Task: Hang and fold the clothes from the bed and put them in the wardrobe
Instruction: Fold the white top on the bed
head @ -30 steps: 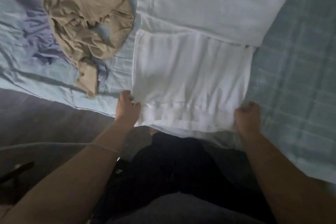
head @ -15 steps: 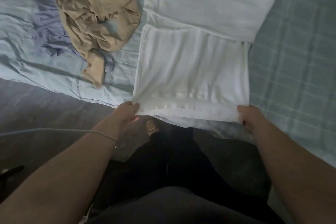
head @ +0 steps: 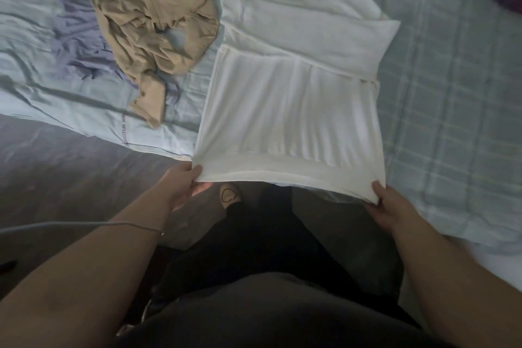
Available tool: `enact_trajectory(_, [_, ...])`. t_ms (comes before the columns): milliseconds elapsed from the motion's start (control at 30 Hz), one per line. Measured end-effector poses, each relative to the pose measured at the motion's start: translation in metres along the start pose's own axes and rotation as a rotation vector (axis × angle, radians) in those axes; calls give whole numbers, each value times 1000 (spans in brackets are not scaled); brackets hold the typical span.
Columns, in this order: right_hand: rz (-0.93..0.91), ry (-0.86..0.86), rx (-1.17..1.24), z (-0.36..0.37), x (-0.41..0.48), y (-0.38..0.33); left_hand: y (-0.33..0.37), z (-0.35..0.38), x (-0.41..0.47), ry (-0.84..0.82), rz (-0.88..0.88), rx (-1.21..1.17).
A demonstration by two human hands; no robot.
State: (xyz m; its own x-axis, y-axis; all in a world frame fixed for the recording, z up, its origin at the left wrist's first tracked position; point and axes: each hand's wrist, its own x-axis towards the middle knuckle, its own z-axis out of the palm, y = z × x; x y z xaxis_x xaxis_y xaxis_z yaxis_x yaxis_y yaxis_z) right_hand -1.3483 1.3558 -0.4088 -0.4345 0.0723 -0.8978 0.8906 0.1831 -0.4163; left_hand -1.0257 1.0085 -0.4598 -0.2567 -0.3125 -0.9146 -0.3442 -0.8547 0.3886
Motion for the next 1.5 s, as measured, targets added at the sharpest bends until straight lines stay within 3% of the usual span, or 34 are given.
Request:
enact_trajectory(100, [13,49,-89,3,-18,3,4,-4,-12,0,-20,4])
enact_trajectory(233, [-115,61,-182,20,-40,-19,39,14,-35,5,74,163])
enact_trajectory(367, [-189,-21,-132,39,-61,-66,93,38,-59,5,239,260])
enact_trajectory(567, [-207,-89,-168,71,-63,-153,173,87,-60,-30,269,234])
enact_trajectory(833, [-172,-156,-142,145,-2,-263,278,158,-2,2,226,35])
enact_trajectory(1033, [-161,-196,-71,198,44,-325,333,199,48,8,221,26])
enact_trajectory(1500, [-192,-59,181,275,140,-392,431,284,166,-40,246,83])
